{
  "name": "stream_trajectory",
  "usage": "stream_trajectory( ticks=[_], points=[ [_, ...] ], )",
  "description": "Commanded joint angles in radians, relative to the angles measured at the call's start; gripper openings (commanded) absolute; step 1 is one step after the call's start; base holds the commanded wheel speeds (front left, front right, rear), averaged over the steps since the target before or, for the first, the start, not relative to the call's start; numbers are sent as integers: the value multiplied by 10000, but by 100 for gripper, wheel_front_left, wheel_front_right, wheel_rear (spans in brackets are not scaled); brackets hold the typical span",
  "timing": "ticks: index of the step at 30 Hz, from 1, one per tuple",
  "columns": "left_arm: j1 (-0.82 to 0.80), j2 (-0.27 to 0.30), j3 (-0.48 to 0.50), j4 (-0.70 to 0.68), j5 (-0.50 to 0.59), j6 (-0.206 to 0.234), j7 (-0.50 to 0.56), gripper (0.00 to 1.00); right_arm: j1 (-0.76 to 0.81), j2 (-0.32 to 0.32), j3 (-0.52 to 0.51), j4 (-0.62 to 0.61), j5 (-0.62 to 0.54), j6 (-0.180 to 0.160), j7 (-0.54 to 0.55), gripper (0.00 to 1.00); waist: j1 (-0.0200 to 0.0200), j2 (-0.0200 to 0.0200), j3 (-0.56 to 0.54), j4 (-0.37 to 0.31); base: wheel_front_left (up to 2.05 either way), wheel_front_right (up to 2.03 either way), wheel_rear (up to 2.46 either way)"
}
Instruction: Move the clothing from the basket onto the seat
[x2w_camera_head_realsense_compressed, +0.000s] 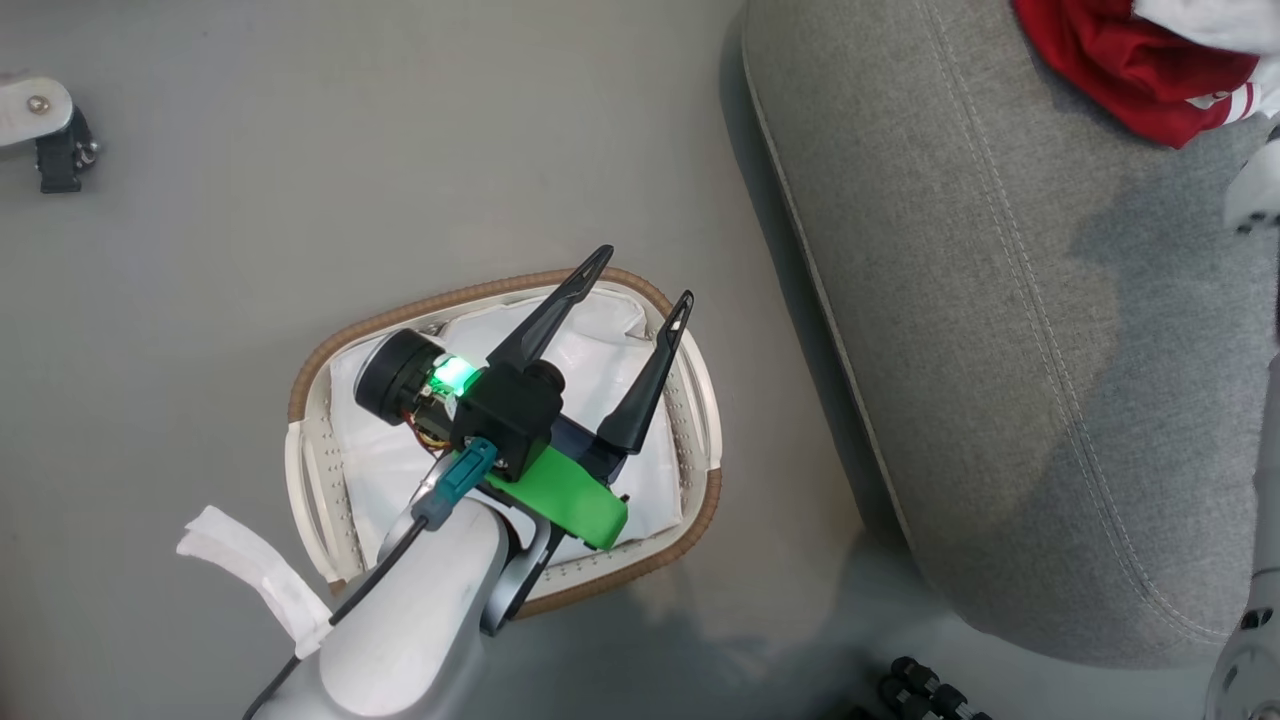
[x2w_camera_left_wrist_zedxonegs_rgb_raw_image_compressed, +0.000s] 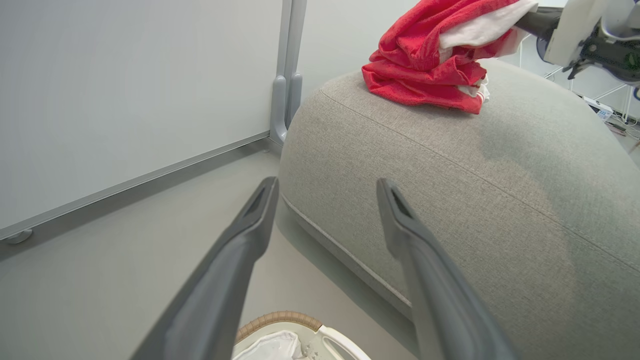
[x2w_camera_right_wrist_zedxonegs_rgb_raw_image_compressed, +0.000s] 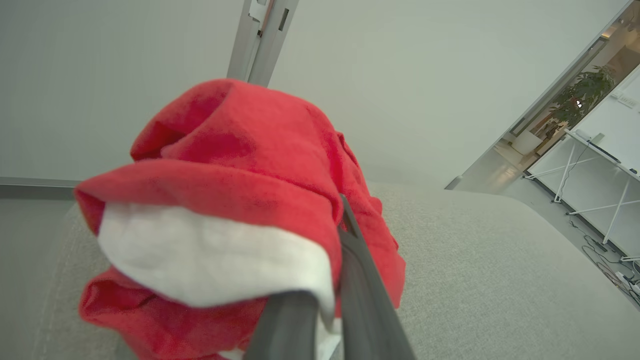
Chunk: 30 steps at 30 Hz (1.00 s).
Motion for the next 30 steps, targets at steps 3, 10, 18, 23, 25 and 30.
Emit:
stream_trajectory(
  ticks=[3,10,18,23,25,30],
  points=[
    [-204,106,-22,39,23,-23,-4,100,570,150,-115,-4,-2,-14,-19,0,-1,-1,69,-109,0,0,0],
    [-95,132,37,189,-67,-23,-5,100,1385,447,-135,-353,-58,-14,-19,100,-1,-1,-138,-176,0,0,0],
    [267,-72,426,153,-218,-23,-4,100,2490,611,0,-1035,152,-14,-19,100,-1,-1,-762,-105,0,0,0],
    [538,-245,869,24,-338,-23,-4,100,3123,641,378,-1448,290,-14,-19,100,-1,-1,-1369,94,0,0,0],
    [641,-329,1259,-101,-216,68,-4,100,3281,568,590,-1575,345,-14,-19,100,-1,-1,-1659,219,0,0,0],
    [1090,-582,2067,-109,-157,113,-2,100,3288,468,1119,-1840,480,-14,-19,100,-1,-1,-2487,668,0,0,0]
  ],
)
